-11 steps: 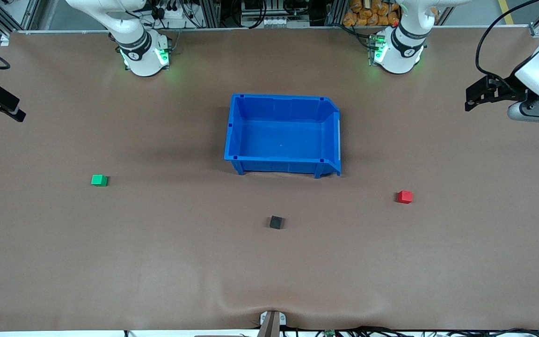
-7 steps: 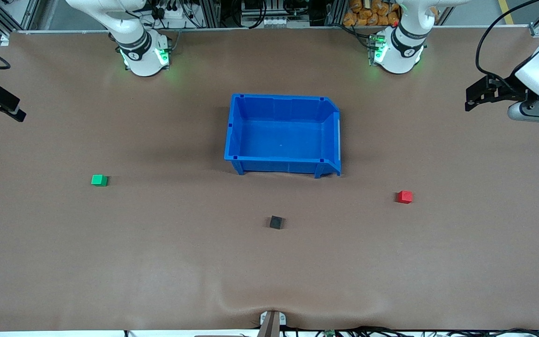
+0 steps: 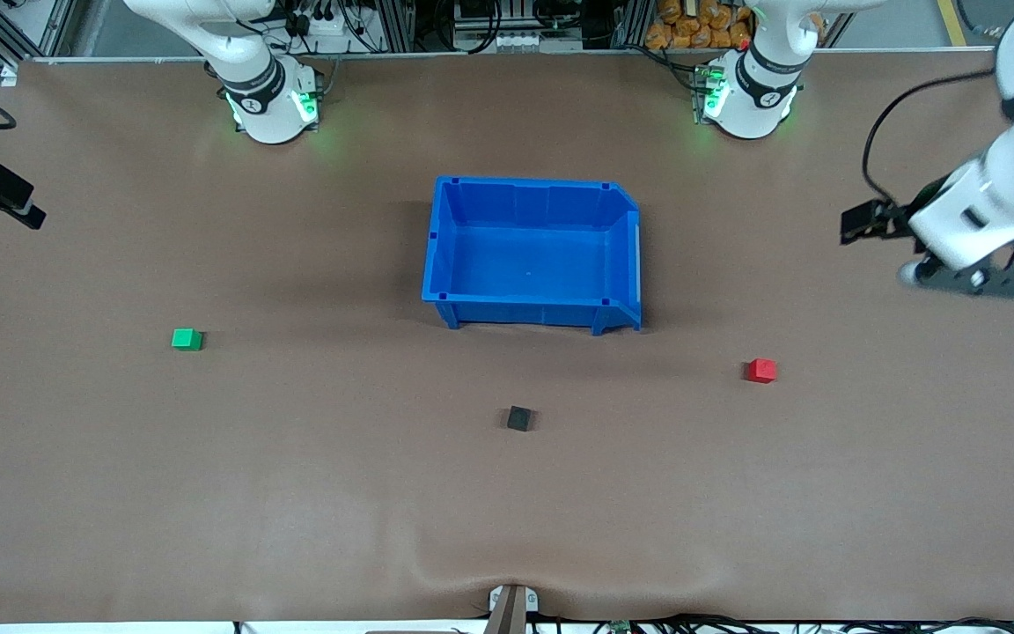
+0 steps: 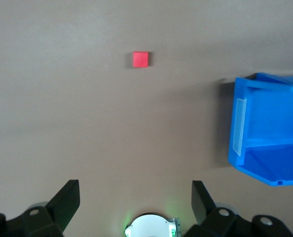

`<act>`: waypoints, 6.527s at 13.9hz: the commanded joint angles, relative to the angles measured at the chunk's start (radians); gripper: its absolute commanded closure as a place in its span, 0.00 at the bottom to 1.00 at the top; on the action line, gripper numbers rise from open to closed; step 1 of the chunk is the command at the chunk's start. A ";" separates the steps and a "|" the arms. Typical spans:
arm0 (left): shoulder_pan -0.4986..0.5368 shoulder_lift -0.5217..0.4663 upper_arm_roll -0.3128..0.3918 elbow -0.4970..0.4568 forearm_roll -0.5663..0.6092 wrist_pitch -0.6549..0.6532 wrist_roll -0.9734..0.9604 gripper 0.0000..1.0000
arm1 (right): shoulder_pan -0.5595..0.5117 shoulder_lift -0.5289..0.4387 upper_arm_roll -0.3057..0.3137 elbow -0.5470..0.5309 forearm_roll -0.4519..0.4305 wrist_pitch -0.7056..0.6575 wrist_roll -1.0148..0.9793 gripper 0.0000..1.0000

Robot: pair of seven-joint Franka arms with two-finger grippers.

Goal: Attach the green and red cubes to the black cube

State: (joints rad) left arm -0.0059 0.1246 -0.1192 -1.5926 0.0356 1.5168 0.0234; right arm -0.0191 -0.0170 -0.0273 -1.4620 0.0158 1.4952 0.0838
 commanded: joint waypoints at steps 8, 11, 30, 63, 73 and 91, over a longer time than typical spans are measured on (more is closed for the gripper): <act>-0.005 0.248 -0.002 -0.116 0.018 0.454 -0.043 0.00 | -0.007 0.114 0.009 -0.003 -0.002 0.016 0.005 0.00; -0.014 0.354 0.000 -0.141 0.020 0.624 -0.121 0.00 | -0.016 0.164 0.009 -0.001 -0.005 0.016 -0.009 0.00; 0.012 0.455 0.007 -0.329 0.195 0.959 -0.165 0.00 | -0.091 0.419 0.004 -0.020 0.012 0.097 0.010 0.00; -0.425 0.730 0.004 0.195 0.089 0.951 -2.026 1.00 | -0.165 0.649 0.001 -0.322 -0.011 0.502 -0.158 1.00; -0.522 0.834 0.047 0.304 0.087 0.962 -2.106 1.00 | -0.134 0.649 0.010 -0.130 0.111 0.275 0.166 1.00; -0.625 0.879 0.138 0.347 0.087 1.010 -2.214 0.93 | 0.089 0.649 0.010 -0.029 0.435 0.230 0.971 1.00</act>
State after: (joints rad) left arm -0.6039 0.9766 -0.0121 -1.2786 0.1358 2.5115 -2.1664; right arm 0.0422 0.6344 -0.0118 -1.5138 0.4273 1.7255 0.9568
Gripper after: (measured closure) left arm 0.604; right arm 0.599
